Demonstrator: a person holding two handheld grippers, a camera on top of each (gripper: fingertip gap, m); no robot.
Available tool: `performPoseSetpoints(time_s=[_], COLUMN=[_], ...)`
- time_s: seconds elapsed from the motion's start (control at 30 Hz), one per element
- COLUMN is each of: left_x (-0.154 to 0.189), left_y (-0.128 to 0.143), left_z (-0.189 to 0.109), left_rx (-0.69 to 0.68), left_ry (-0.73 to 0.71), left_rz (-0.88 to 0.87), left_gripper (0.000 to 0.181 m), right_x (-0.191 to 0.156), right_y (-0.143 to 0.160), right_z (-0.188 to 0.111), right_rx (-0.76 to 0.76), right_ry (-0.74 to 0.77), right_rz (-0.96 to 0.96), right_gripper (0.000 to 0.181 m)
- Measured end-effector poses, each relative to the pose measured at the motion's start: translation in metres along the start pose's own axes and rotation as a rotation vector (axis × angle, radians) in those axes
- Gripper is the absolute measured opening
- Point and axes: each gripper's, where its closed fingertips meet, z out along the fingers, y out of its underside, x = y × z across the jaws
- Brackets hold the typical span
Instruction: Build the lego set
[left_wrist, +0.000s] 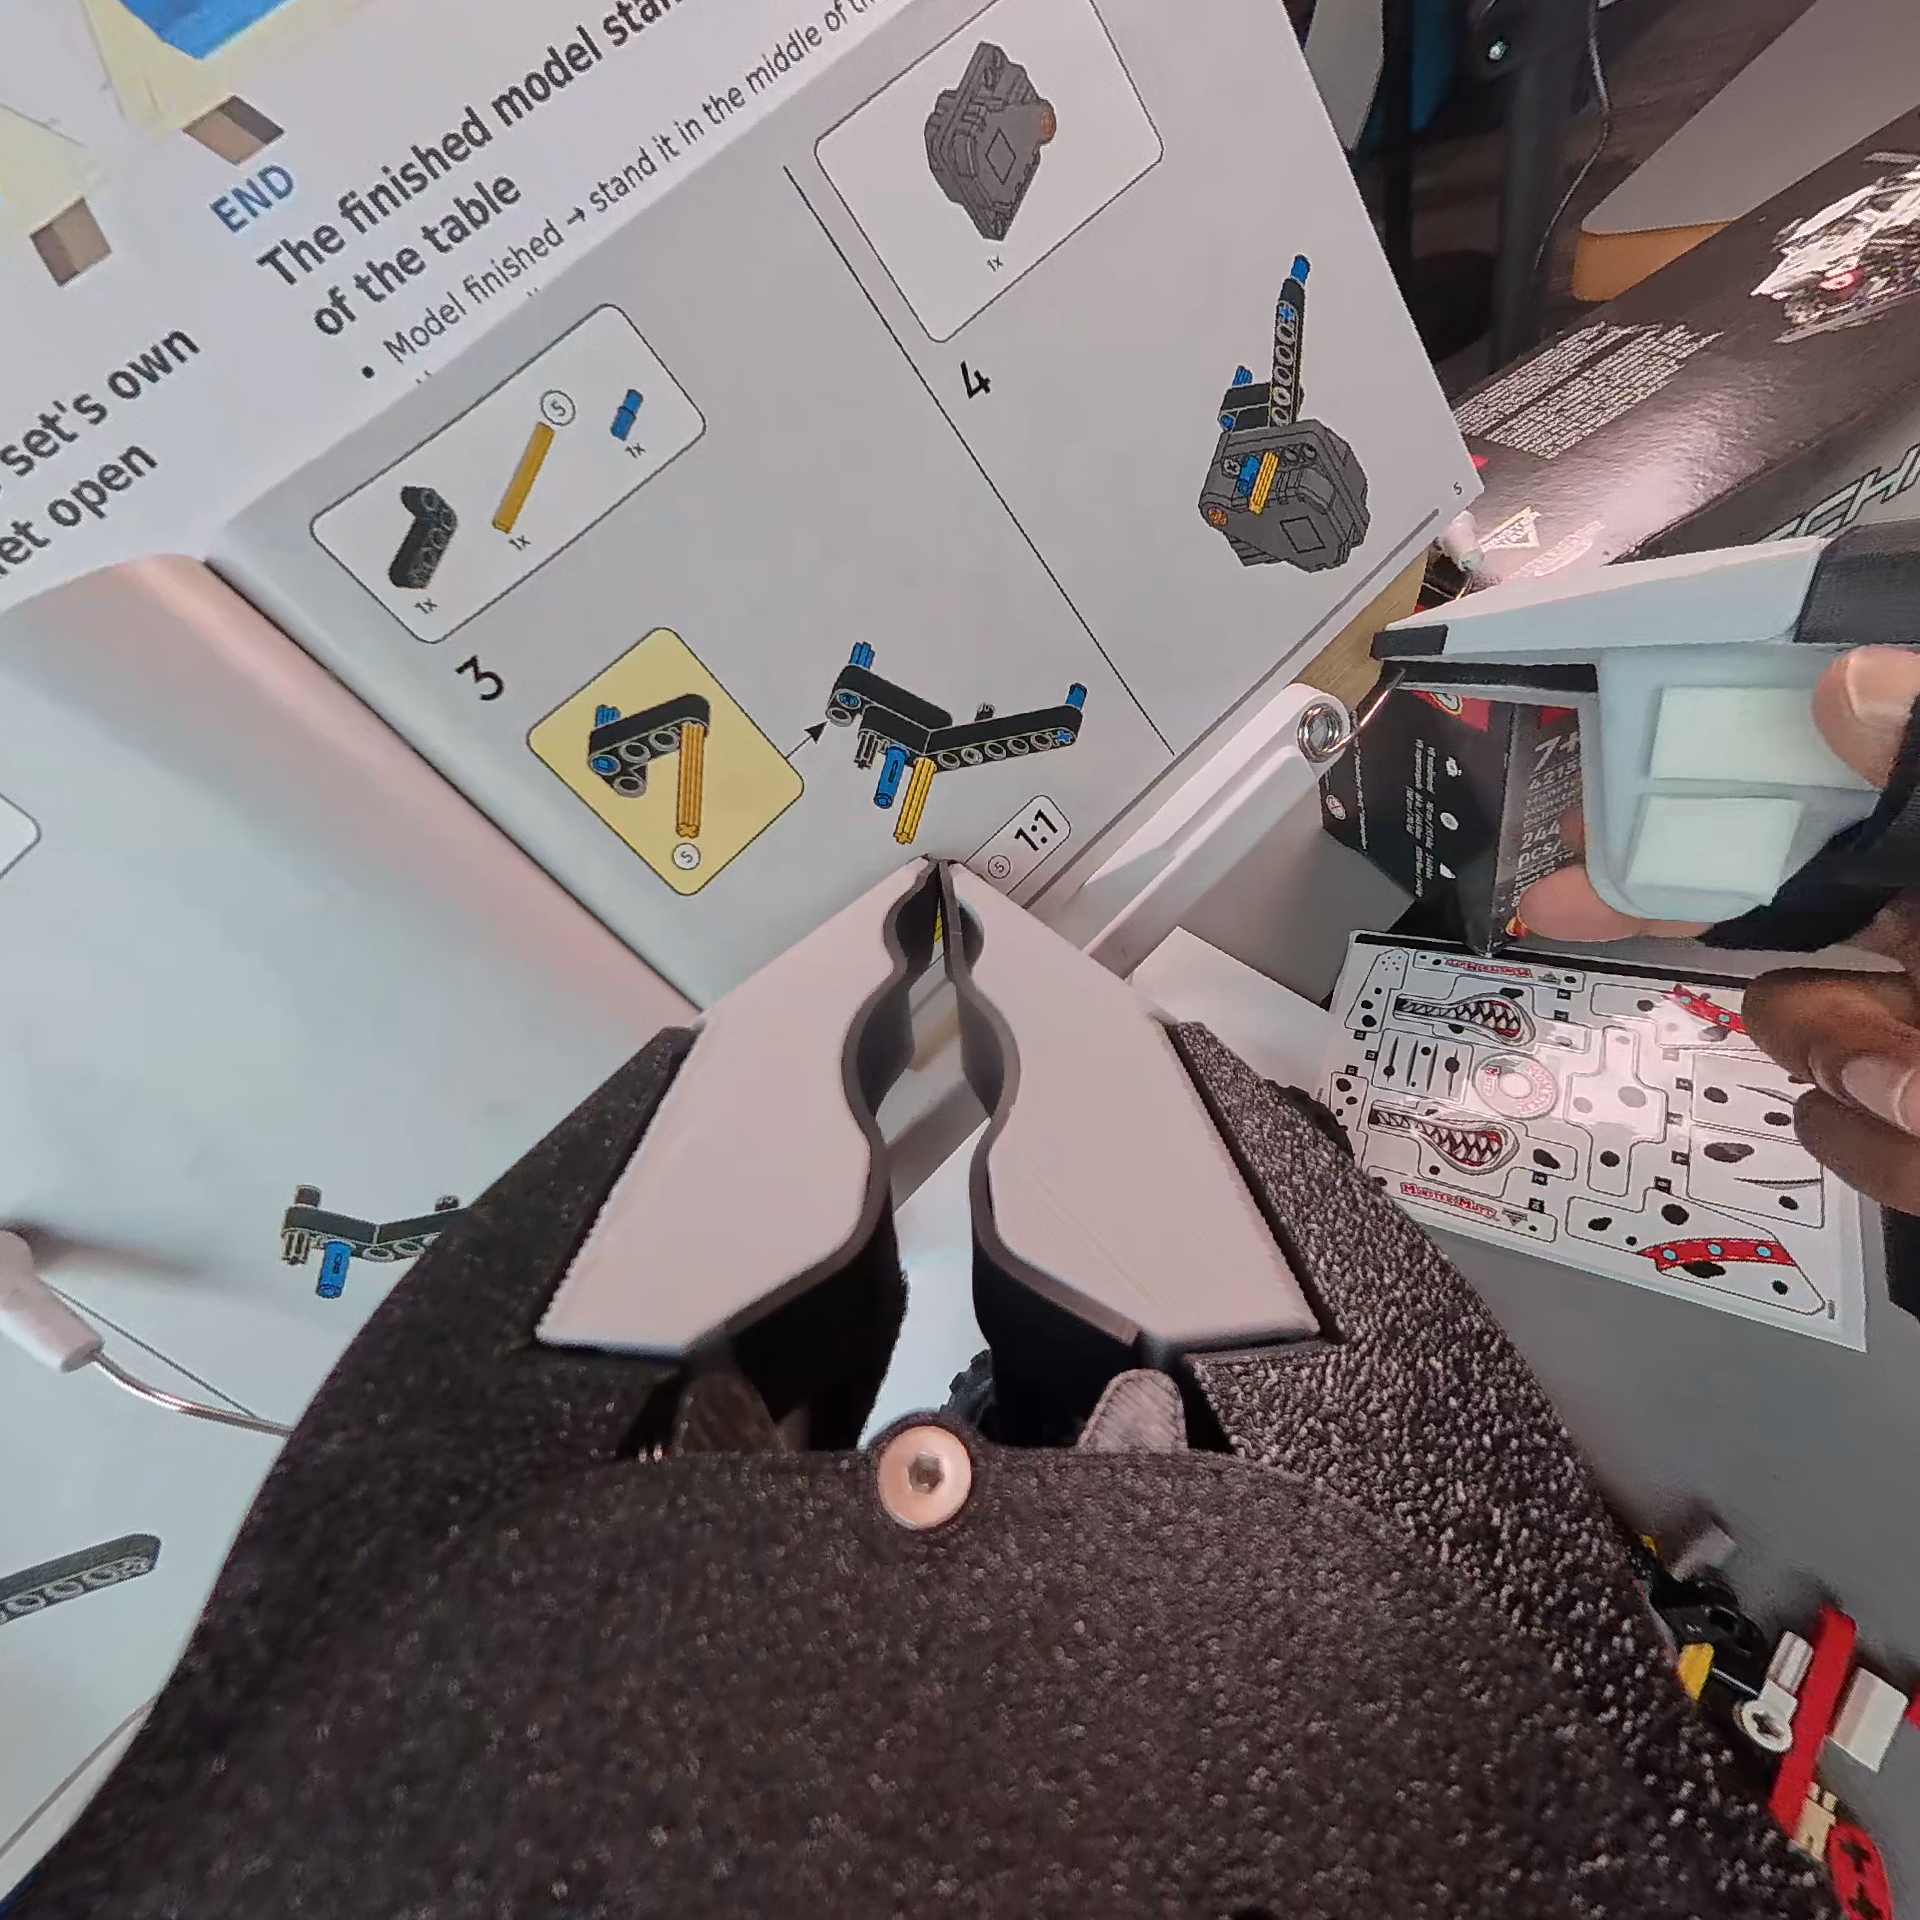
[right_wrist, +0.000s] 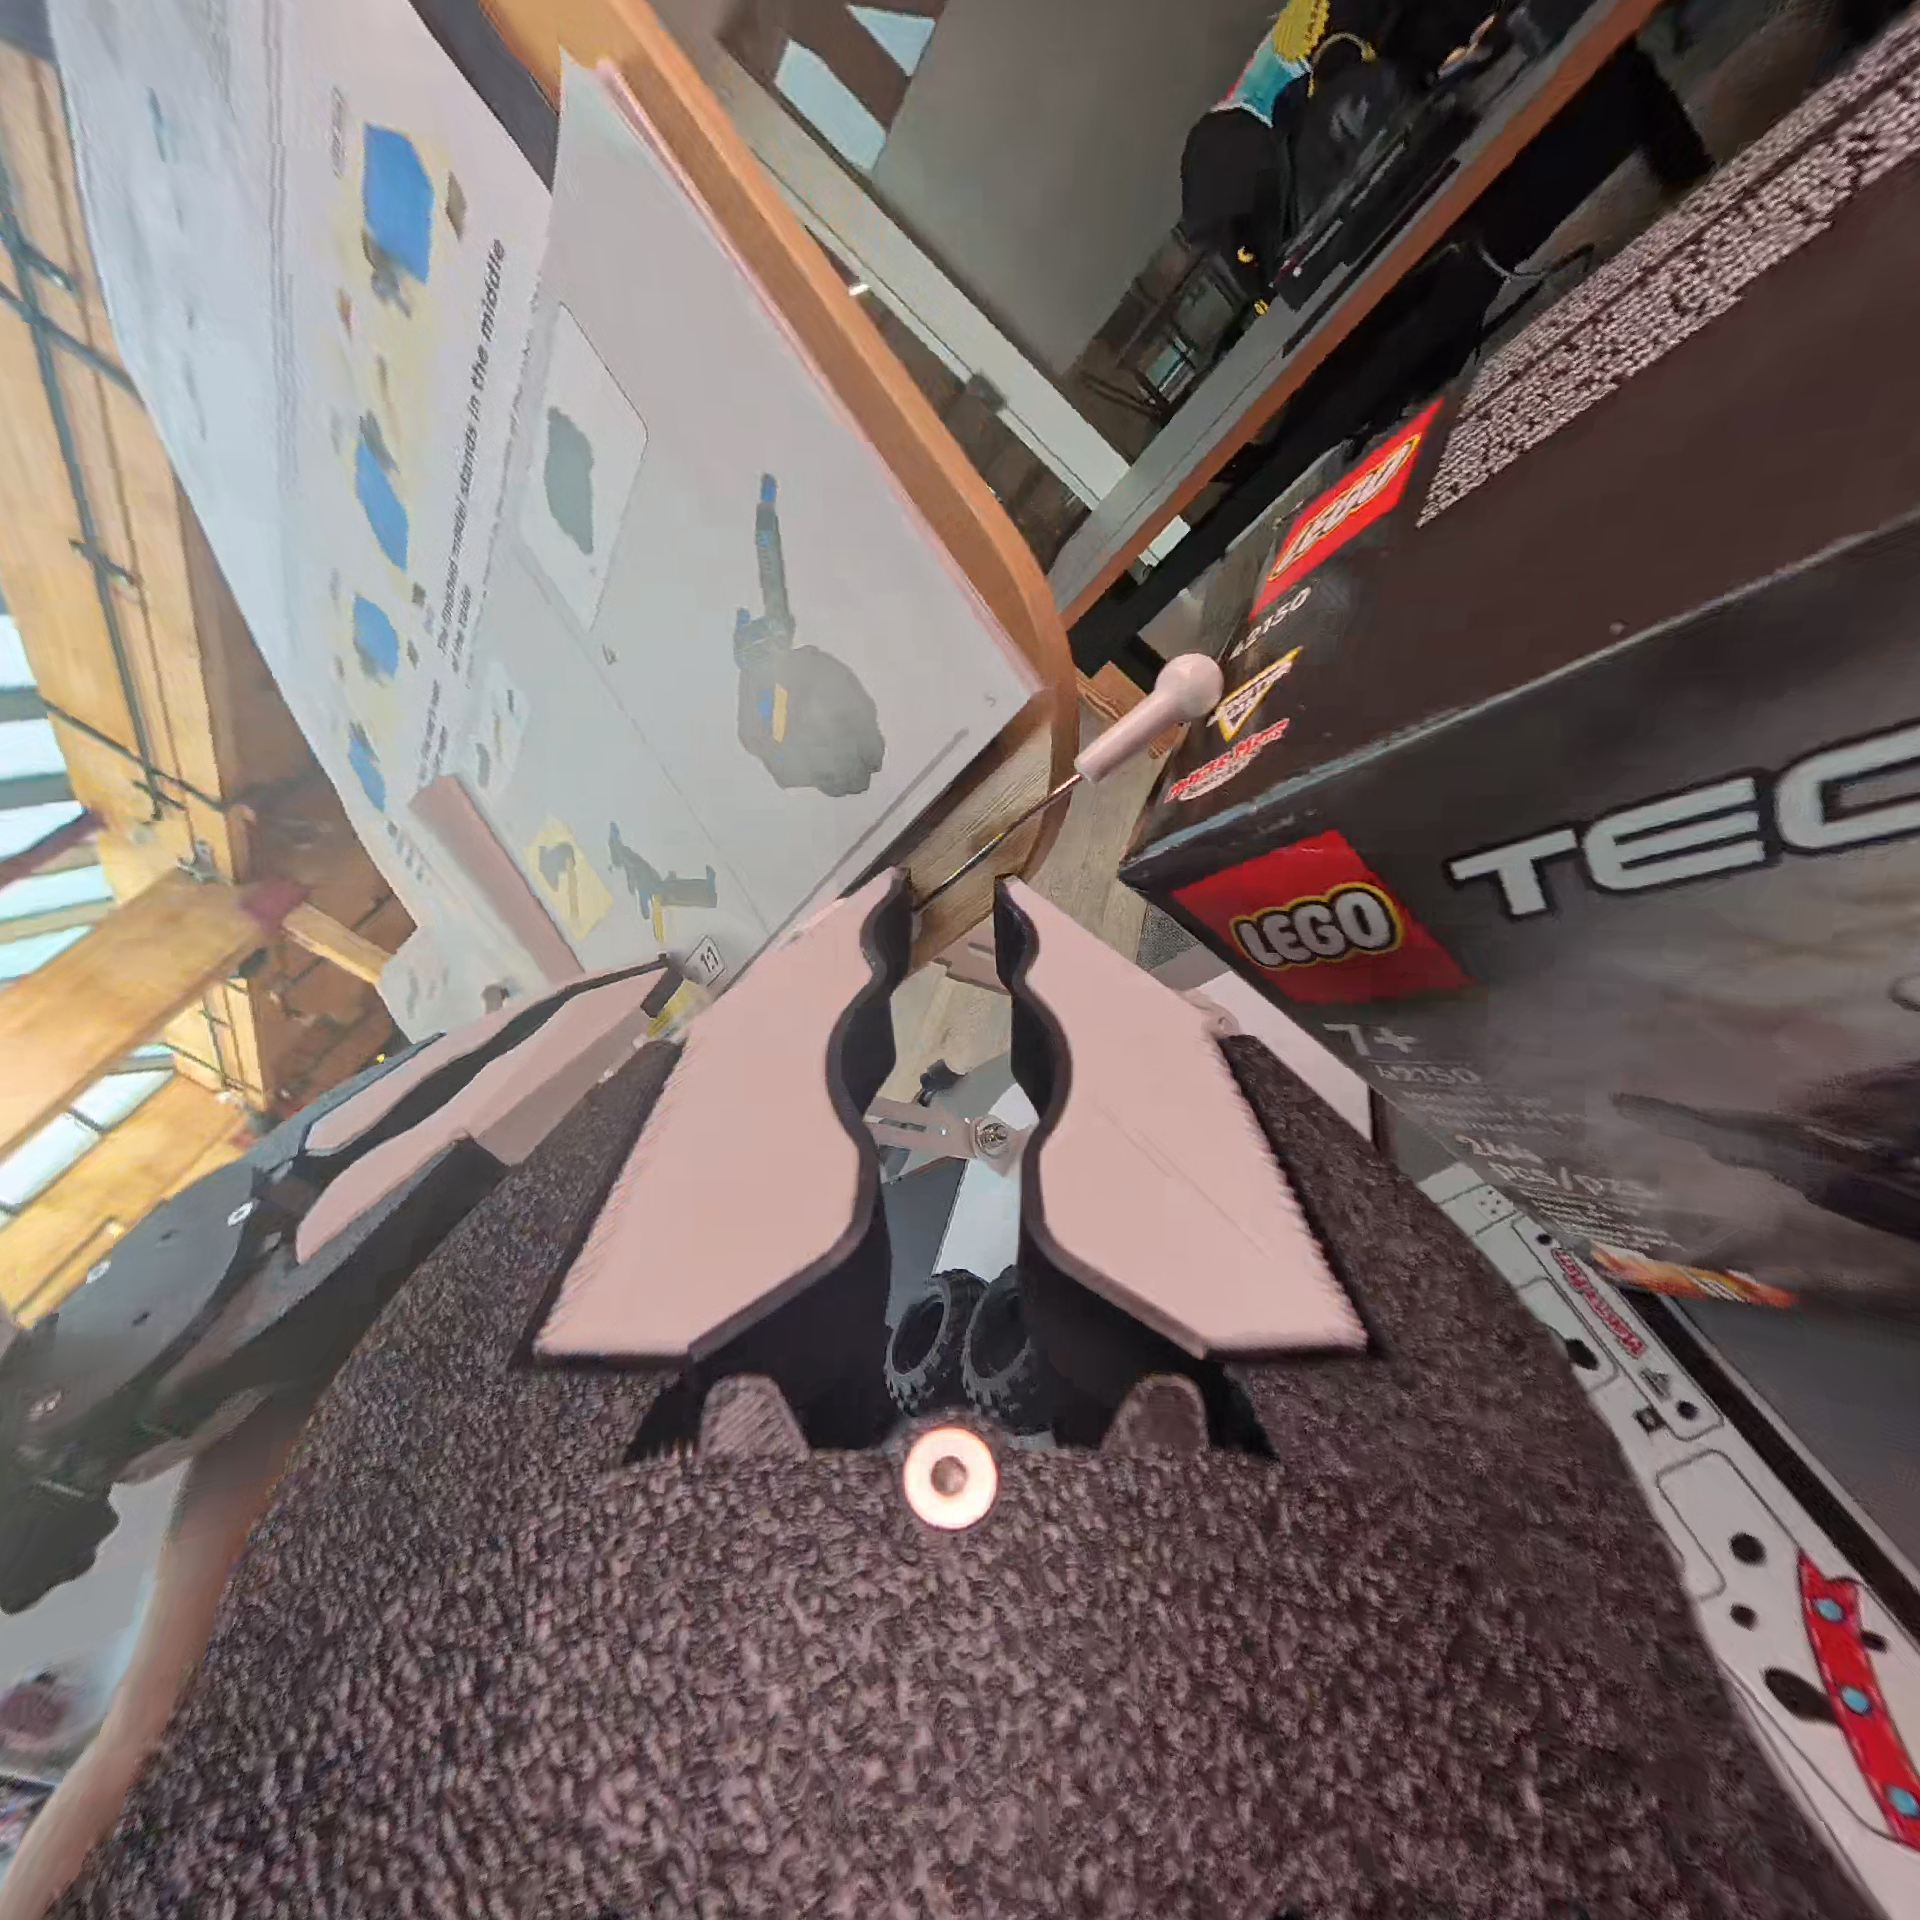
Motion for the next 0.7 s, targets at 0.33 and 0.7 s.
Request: performPoseSetpoints(time_s=[0.33,0.7], left_x=[0.0,-0.002], left_y=[0.001,0.001], left_z=[0.0,0.0], left_rx=[-0.021,-0.032], left_ry=[-0.042,-0.083], left_rz=[0.018,-0.01], left_gripper=[0.0,0.0], right_x=[-0.02,-0.014], right_y=[-0.012,-0.003], right_z=[-0.005,-0.016], right_rx=[0.09,0.312], right_ry=[0.067,-0.098], right_rz=[-0.268,0.079], right_gripper=[0.001,0.0])
